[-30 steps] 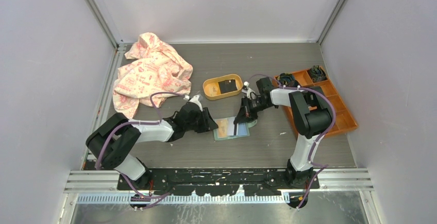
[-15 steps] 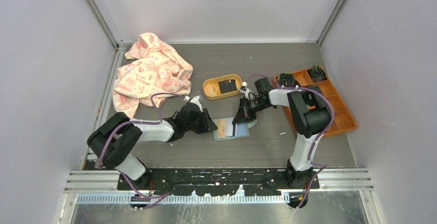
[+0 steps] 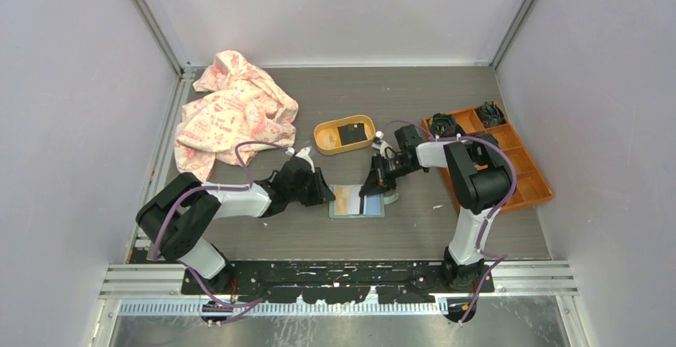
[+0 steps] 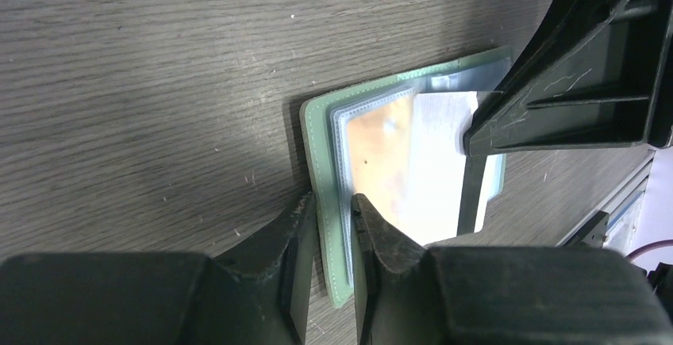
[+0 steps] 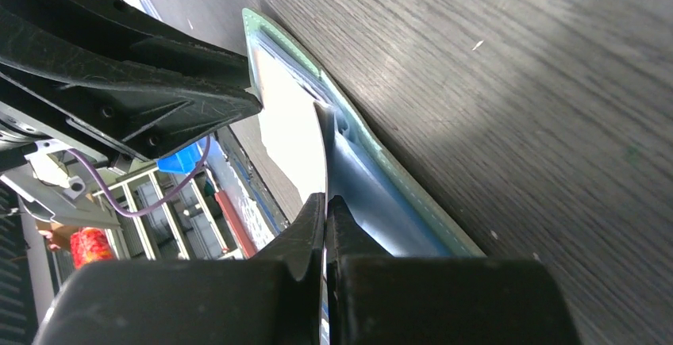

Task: Put the credit cards into the card holder
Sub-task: Insert the credit card into the card holder.

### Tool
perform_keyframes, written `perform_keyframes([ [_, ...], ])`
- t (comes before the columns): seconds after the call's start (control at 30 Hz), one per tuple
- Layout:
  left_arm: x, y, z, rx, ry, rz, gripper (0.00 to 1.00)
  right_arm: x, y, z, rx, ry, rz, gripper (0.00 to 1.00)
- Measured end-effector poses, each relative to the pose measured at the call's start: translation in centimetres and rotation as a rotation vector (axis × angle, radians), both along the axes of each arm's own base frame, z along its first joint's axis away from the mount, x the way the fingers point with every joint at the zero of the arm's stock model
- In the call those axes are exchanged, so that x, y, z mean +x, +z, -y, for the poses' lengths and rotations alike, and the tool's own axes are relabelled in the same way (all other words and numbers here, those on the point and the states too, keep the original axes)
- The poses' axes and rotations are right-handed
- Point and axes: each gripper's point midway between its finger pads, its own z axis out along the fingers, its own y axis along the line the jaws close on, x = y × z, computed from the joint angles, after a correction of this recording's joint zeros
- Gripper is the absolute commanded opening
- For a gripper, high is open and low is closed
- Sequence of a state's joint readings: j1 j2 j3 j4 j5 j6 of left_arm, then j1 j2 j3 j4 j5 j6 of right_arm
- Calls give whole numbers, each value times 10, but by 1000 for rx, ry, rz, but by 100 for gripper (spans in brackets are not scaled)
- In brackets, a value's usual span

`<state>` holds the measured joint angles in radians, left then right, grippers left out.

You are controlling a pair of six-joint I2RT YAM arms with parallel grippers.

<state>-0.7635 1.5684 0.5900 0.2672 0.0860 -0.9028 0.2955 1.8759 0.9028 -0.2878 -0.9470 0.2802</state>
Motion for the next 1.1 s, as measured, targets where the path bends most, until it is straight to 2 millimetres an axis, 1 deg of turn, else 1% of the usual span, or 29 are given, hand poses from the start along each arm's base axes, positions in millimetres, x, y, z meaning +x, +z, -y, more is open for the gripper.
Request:
perform_keyframes([
  [0.47, 7, 0, 8, -13, -9, -4, 22, -2, 0, -3, 31, -29, -11, 2],
  [0.7, 8, 0, 9, -23, -10, -5, 22, -1, -1, -5, 49, -57, -26, 4],
  [1.0, 8, 1, 10, -25, -11, -4, 26, 1, 0, -10, 65, -78, -43, 6],
  [1.1, 8, 1, 10, -25, -11, -2, 29, 3, 0, -12, 71, -79, -39, 9],
])
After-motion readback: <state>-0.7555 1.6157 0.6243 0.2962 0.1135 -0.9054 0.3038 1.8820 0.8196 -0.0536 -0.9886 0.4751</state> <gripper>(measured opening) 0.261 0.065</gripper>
